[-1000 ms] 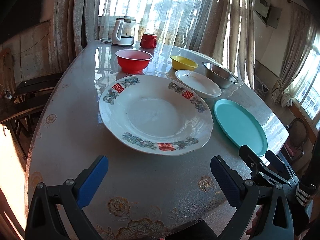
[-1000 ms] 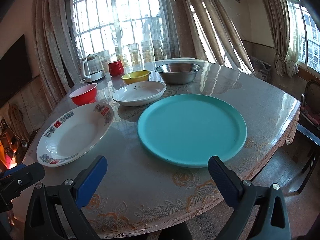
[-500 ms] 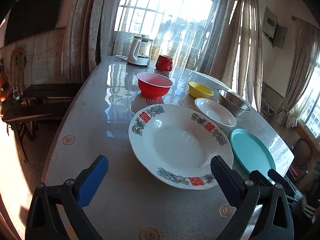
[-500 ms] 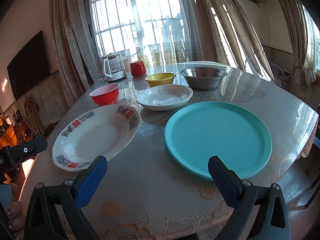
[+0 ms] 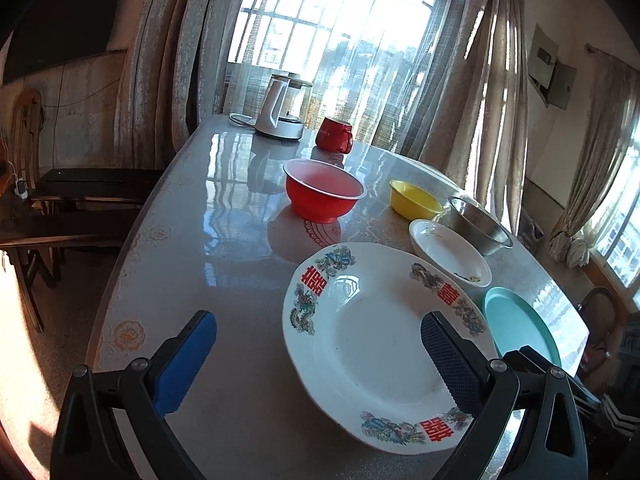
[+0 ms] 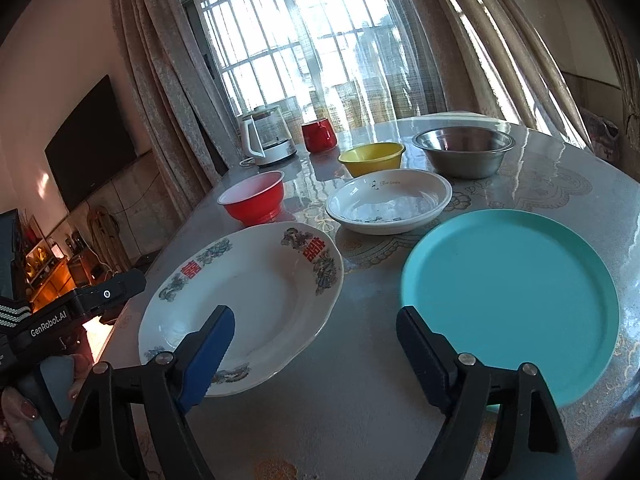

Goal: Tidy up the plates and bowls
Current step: 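Move the right tool toward the rim of the large patterned white plate, then close the right tool on the patterned plate rim and lift it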

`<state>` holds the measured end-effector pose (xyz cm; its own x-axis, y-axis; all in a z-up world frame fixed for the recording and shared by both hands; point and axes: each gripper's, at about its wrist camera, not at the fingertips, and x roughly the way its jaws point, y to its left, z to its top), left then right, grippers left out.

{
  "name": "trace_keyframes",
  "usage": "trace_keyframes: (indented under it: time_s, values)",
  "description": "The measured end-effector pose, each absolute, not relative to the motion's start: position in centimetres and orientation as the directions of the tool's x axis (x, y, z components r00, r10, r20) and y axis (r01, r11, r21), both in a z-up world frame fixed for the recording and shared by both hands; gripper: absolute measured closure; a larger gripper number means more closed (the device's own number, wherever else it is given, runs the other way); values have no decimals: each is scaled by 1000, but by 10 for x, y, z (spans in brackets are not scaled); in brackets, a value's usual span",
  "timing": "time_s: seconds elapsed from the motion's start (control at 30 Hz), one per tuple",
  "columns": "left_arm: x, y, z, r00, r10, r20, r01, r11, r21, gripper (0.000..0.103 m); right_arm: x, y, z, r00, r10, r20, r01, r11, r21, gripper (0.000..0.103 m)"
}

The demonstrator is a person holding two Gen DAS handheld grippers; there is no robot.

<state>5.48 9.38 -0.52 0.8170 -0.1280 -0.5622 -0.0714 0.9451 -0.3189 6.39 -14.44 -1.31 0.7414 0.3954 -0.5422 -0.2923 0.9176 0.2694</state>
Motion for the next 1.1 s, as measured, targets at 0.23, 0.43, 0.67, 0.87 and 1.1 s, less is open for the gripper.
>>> trace_keyframes:
  time_s: [0.23,0.43,0.67,0.87,1.1]
  values:
    - [70,95,-9,819,-131,-559,-70,944,-324,0,87,-134,-16,711,429,-557,-306,902,305,23]
    - [83,95,-14,811,-152,-565,-55,942,-332,0,111,-125,-25,668,458,-587,-307,888,343,28]
    - [90,94,-23,796,-169,-581,-53,937,-345,1,133,-119,-37,602,488,-632,-304,872,384,42]
    - [100,90,-31,753,-200,-627,-45,935,-352,34,139,-119,-42,571,513,-641,-298,857,420,48]
    - [110,88,-44,696,-184,-694,-90,937,-339,61,137,-118,-42,574,512,-639,-299,858,418,48]
